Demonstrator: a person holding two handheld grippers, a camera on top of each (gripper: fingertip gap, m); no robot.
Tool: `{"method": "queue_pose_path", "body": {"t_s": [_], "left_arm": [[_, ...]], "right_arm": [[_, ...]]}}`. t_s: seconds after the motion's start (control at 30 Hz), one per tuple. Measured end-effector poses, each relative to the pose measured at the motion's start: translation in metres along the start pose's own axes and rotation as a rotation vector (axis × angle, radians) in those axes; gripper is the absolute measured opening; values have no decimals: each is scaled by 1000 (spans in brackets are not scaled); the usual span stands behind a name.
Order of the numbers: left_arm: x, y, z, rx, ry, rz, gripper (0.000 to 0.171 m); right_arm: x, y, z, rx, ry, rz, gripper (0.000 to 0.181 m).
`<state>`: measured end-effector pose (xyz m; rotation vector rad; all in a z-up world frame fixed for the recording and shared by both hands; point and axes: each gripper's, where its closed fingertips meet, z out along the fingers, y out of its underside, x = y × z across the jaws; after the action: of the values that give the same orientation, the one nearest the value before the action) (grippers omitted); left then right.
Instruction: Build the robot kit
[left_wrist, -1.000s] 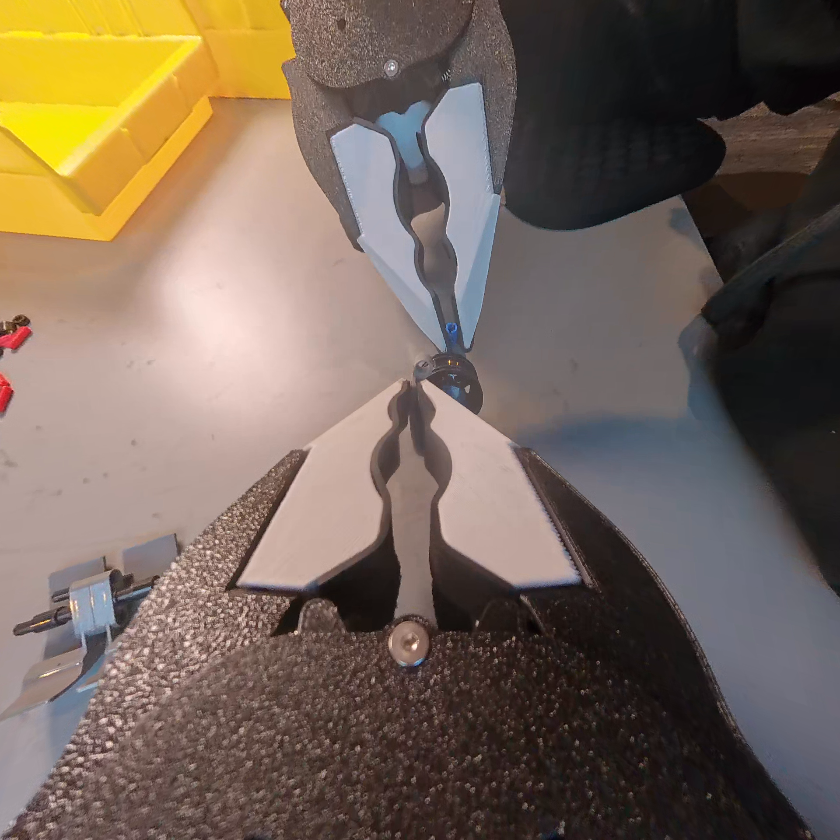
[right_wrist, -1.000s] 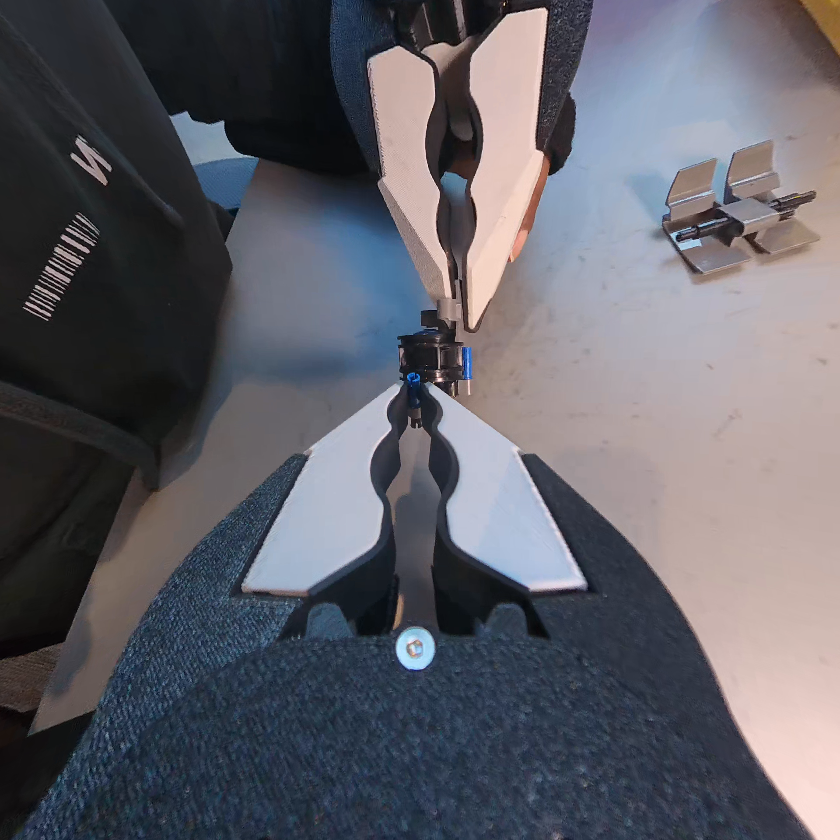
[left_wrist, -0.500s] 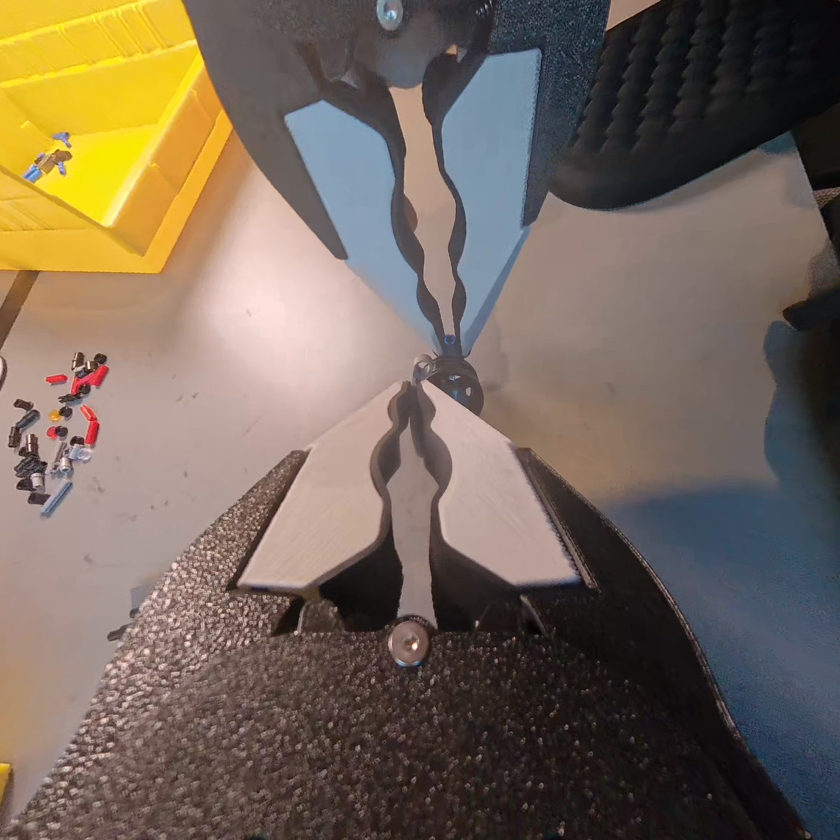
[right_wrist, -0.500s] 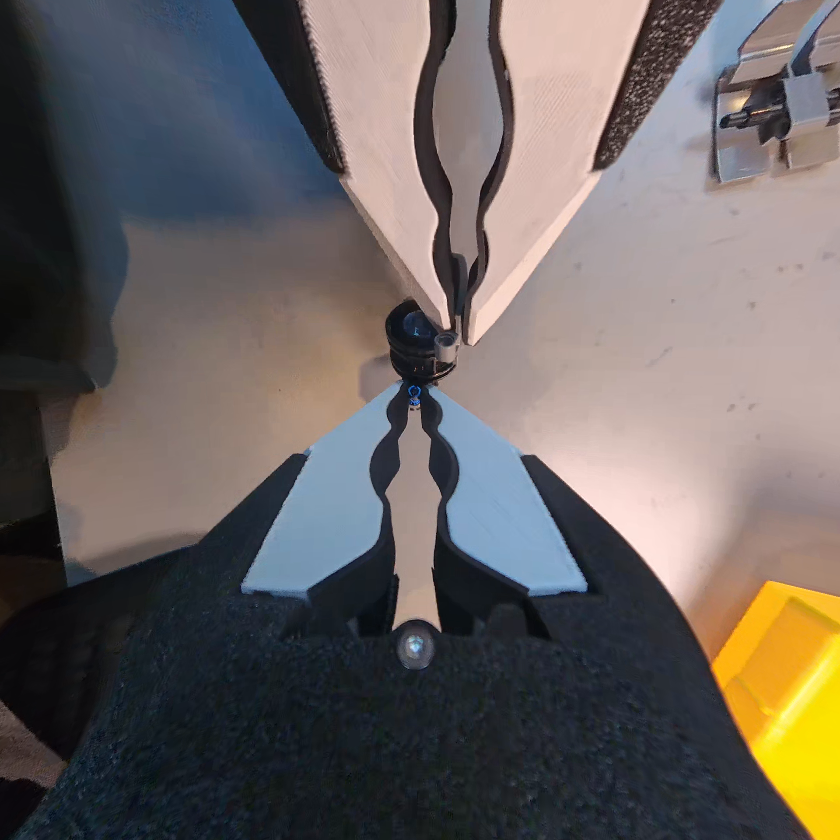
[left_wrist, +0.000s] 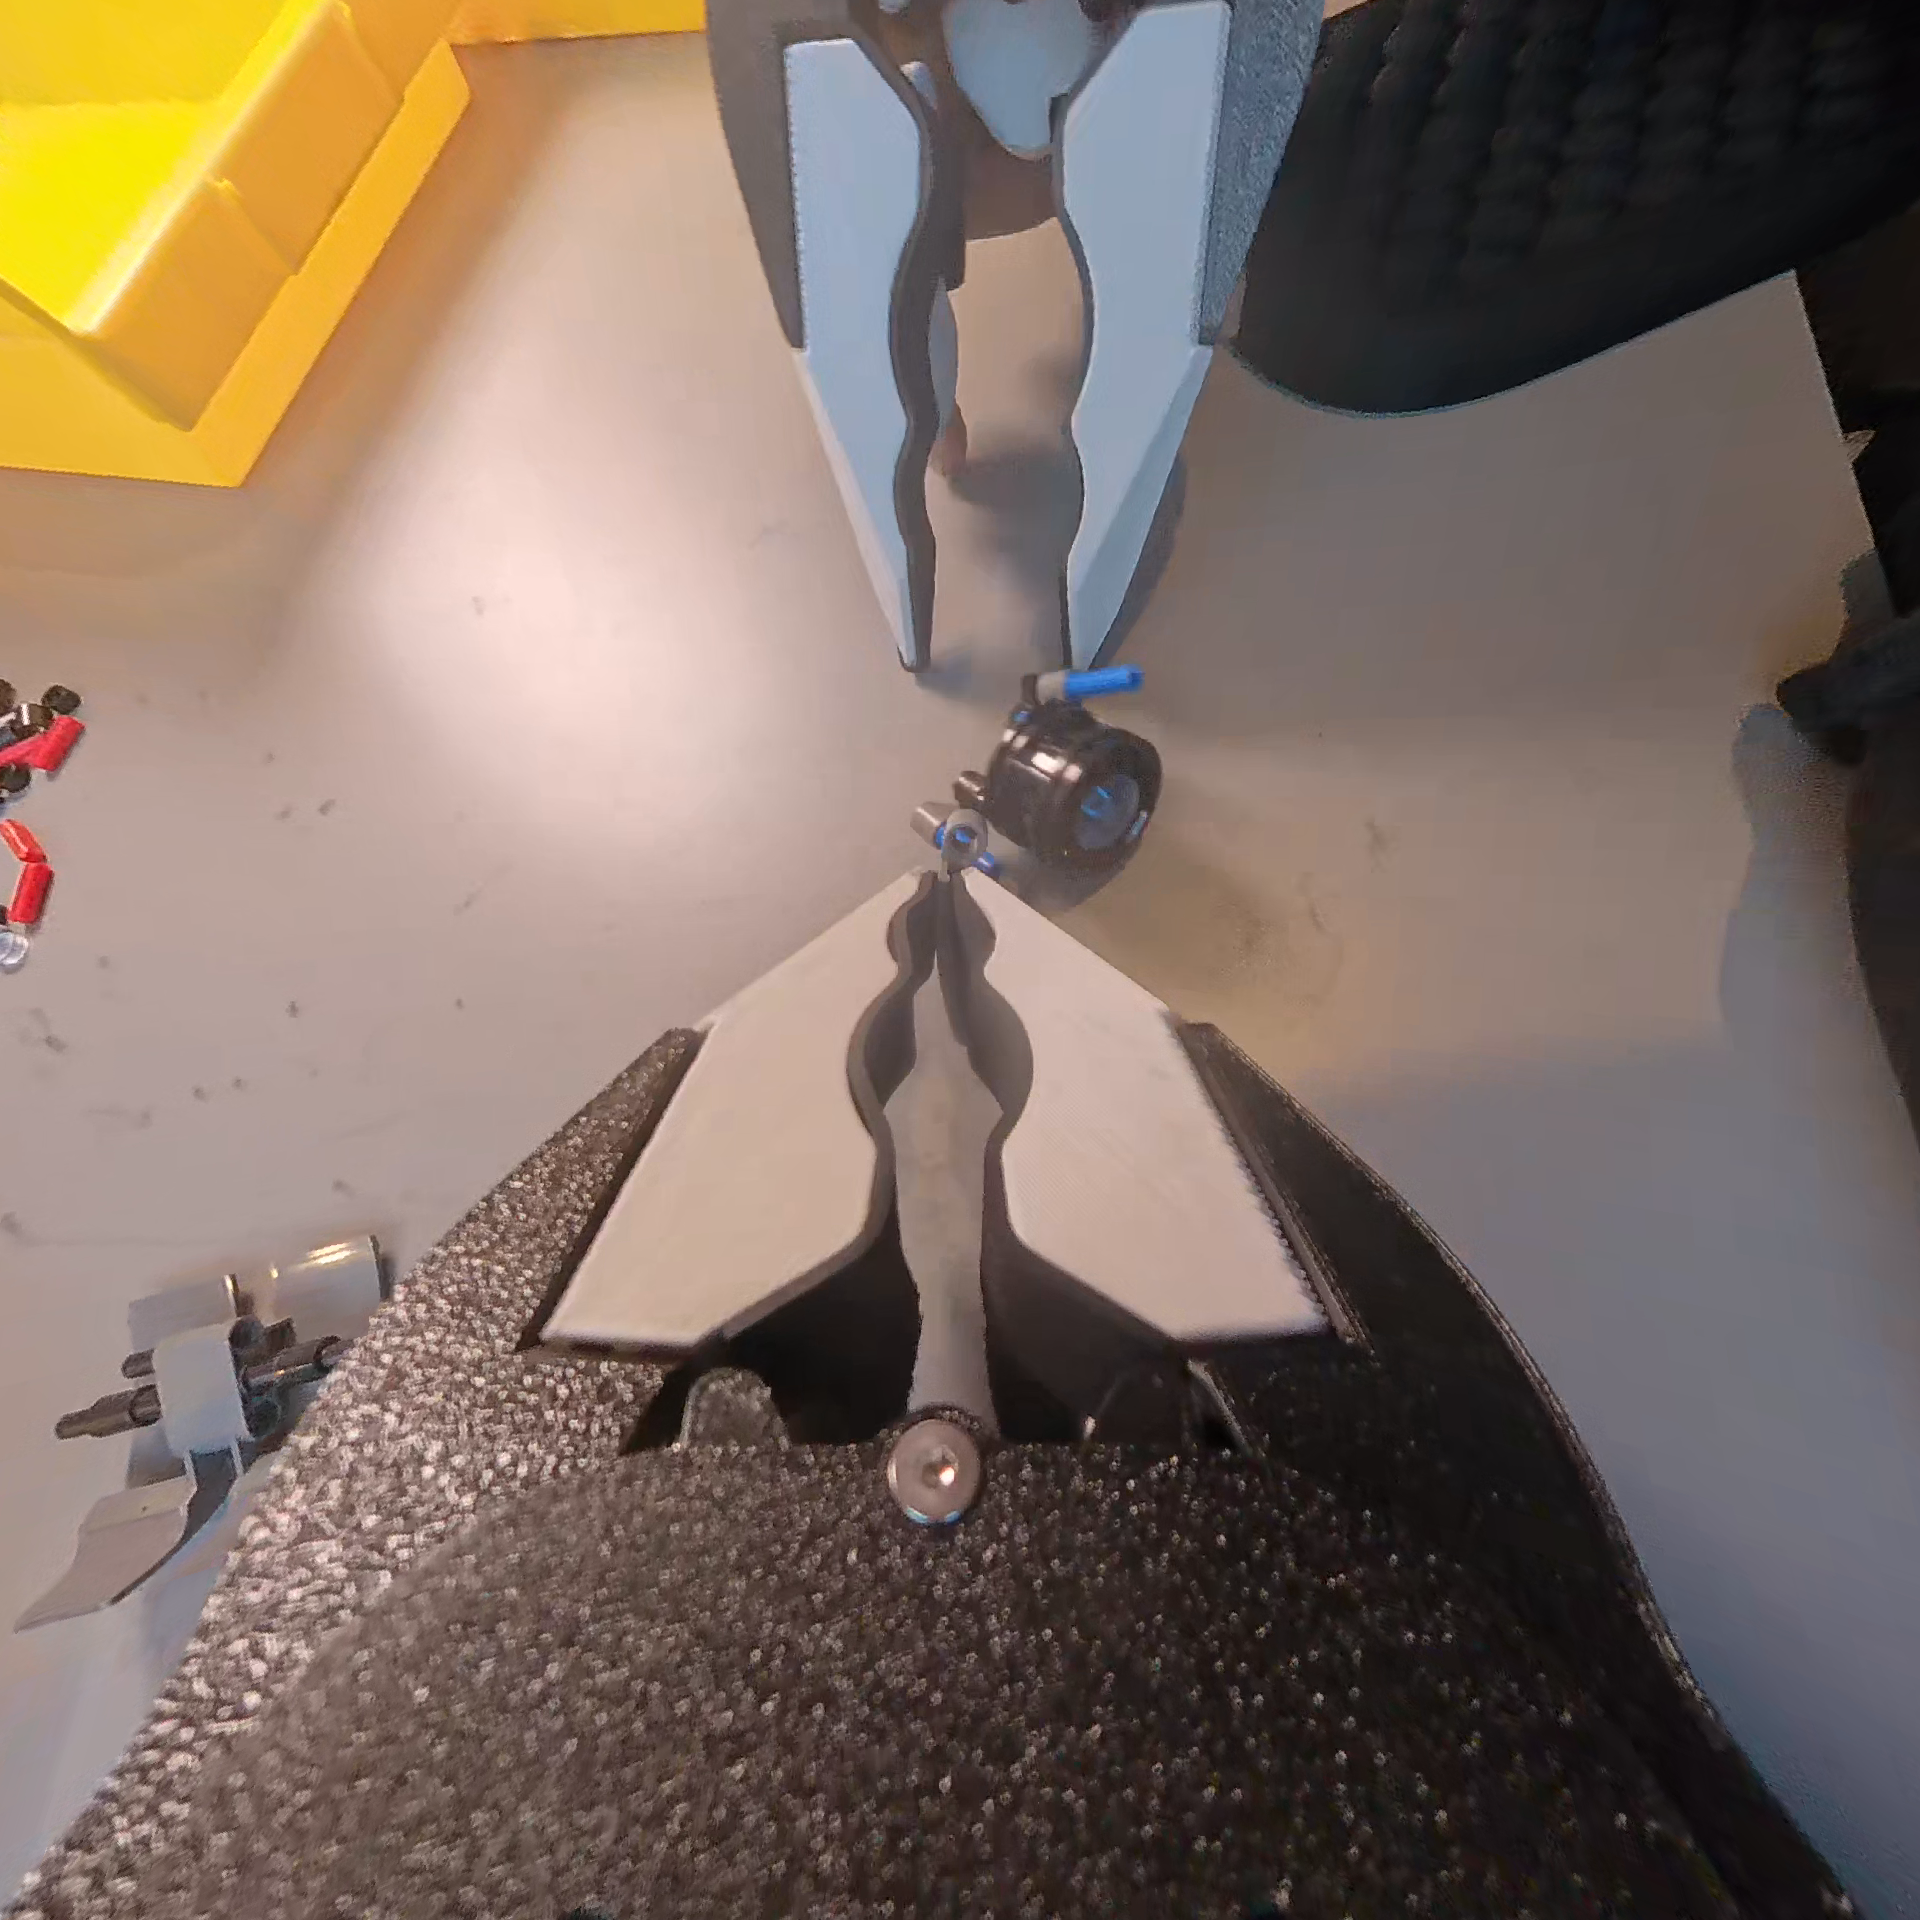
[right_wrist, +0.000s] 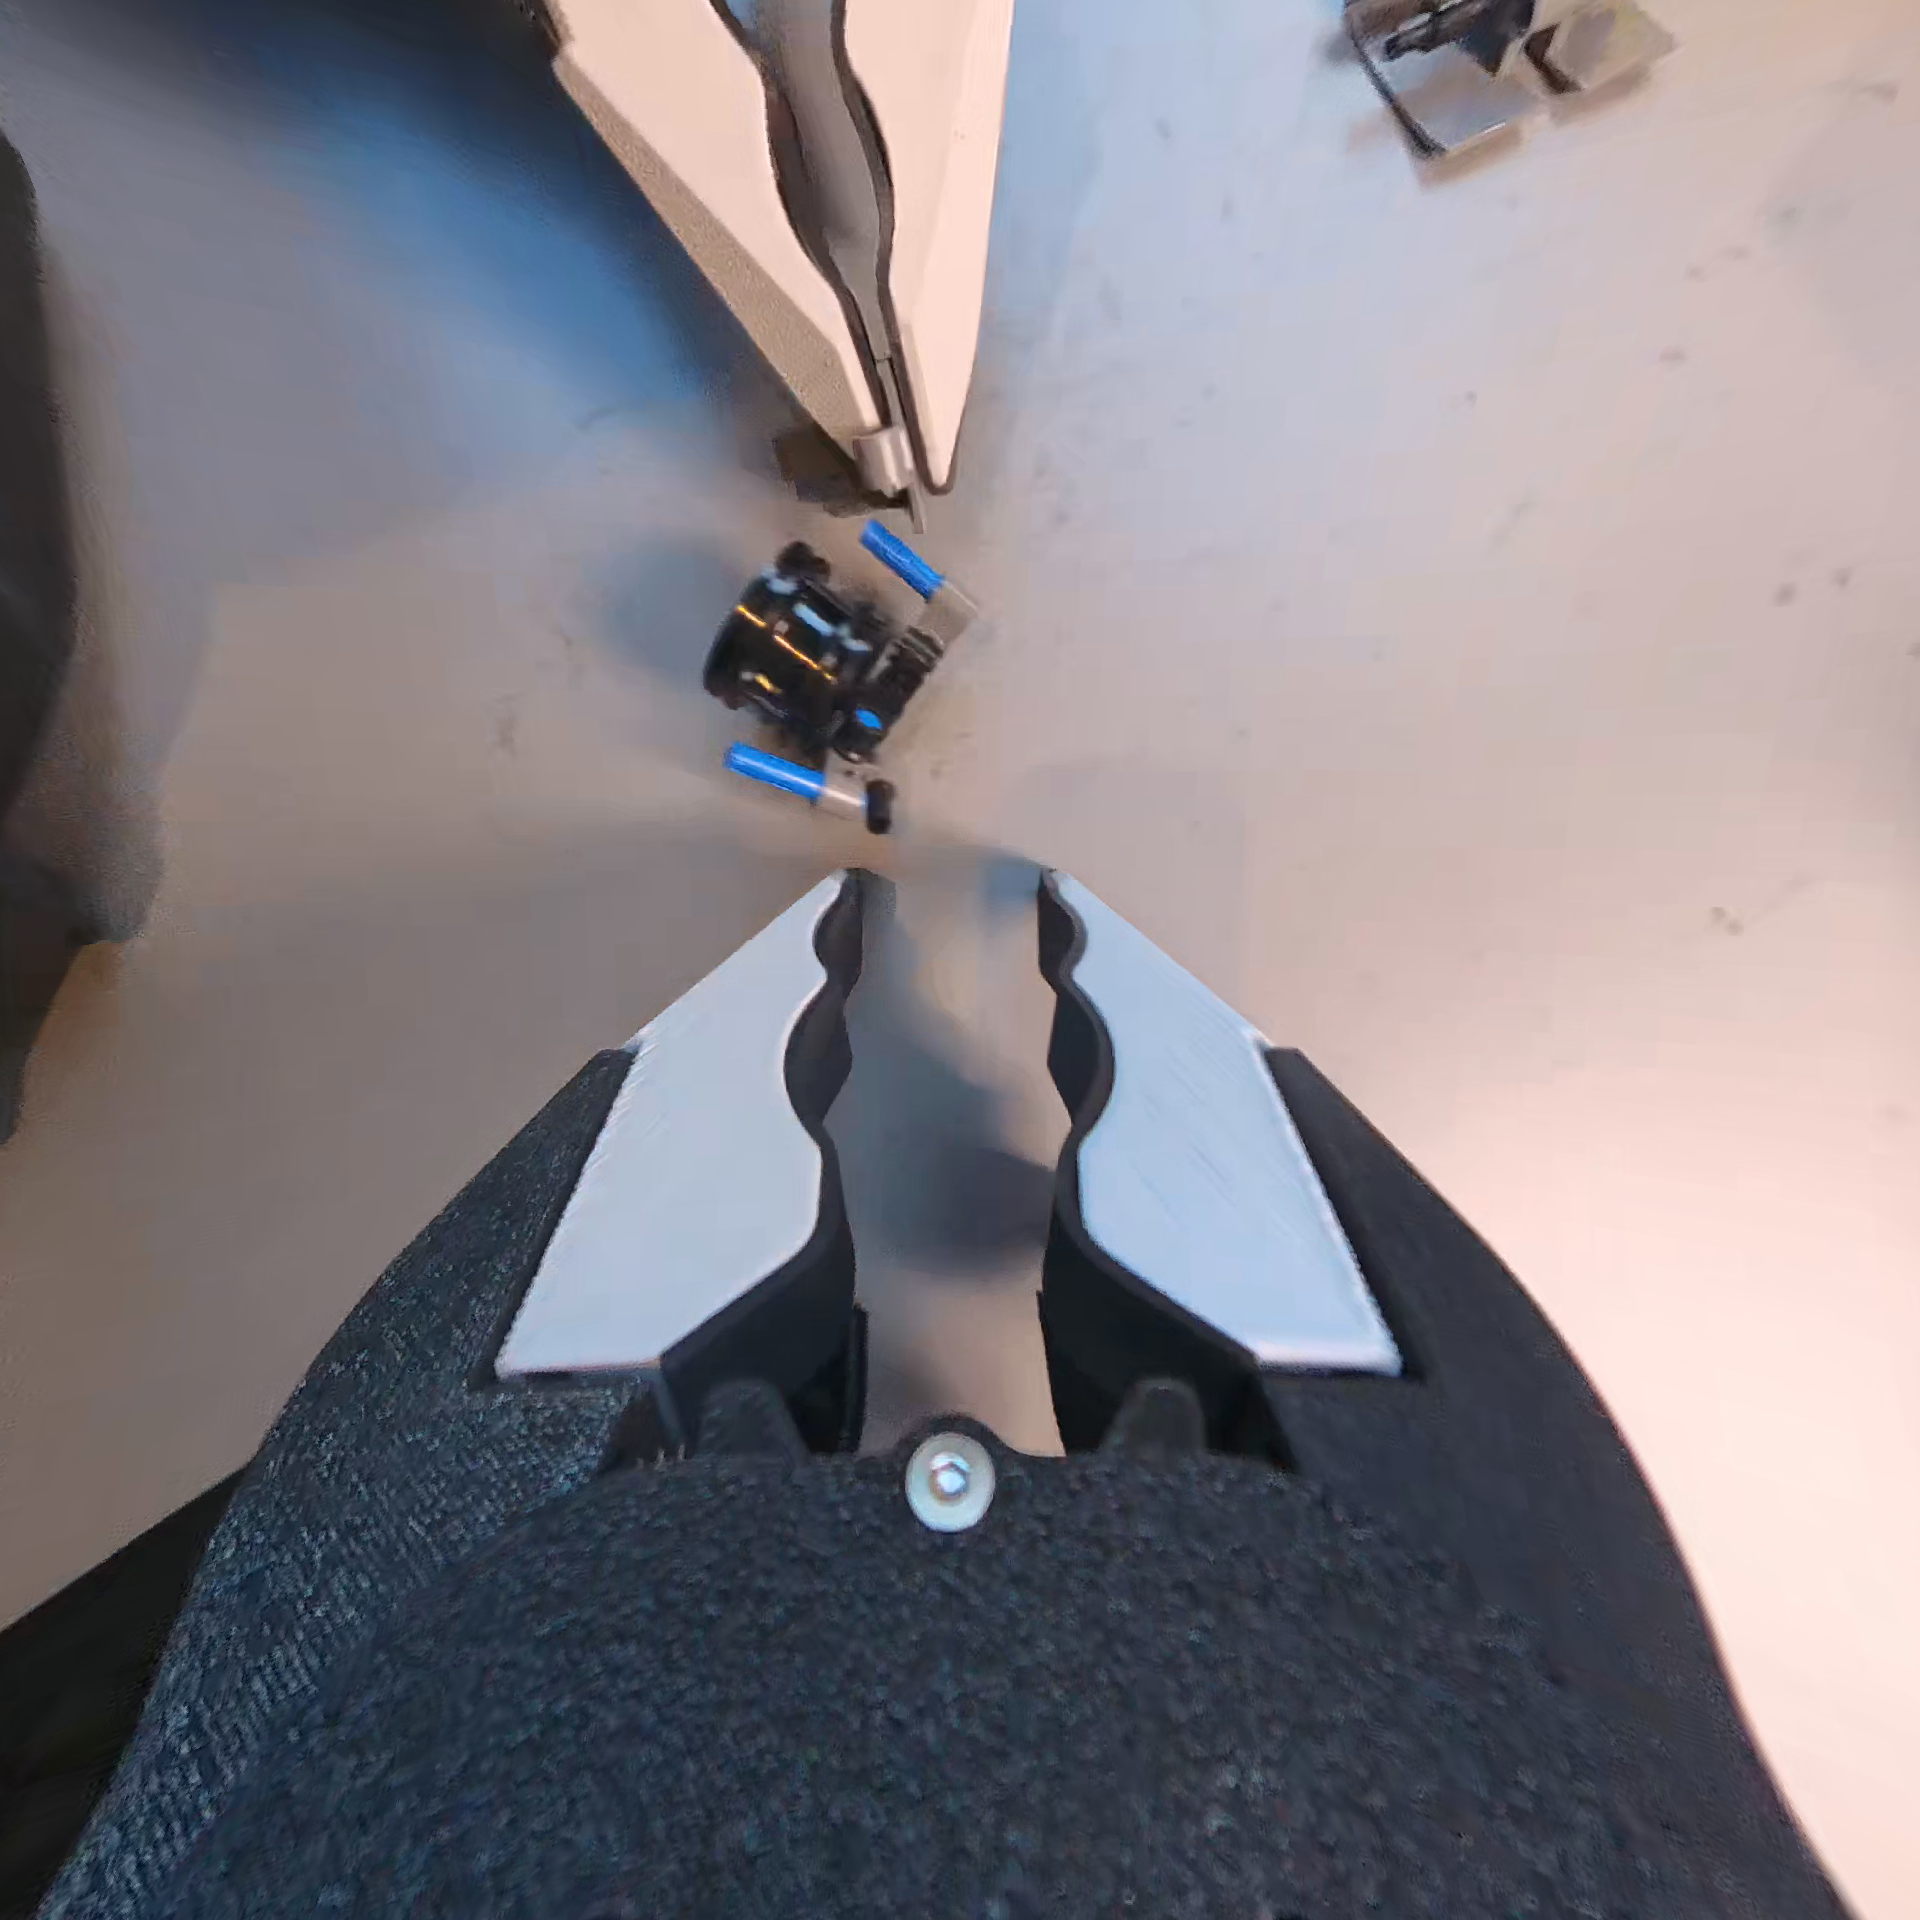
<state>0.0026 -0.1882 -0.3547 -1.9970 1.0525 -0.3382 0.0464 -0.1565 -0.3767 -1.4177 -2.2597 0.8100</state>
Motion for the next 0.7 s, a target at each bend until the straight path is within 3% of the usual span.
{"method": "queue_pose_path", "body": {"t_s": [0.13,0.23,0.33,0.47,0.7], "left_arm": [[-1,-9,-7,57,33,-54,0],[10,-18,-14,108,105,-21,0],[29,-22,-19,133,196,24,0],[38,-11,-9,70,196,70,0],[39,-5,0,30,165,107,0]], "right_arm": [[-11,-5,-1,52,69,2,34],[-17,-8,2,72,118,-92,34],[-23,-23,-3,174,76,-149,31],[-31,-30,-4,215,-6,-213,14],[-31,-27,-5,228,-36,-279,15]]}}
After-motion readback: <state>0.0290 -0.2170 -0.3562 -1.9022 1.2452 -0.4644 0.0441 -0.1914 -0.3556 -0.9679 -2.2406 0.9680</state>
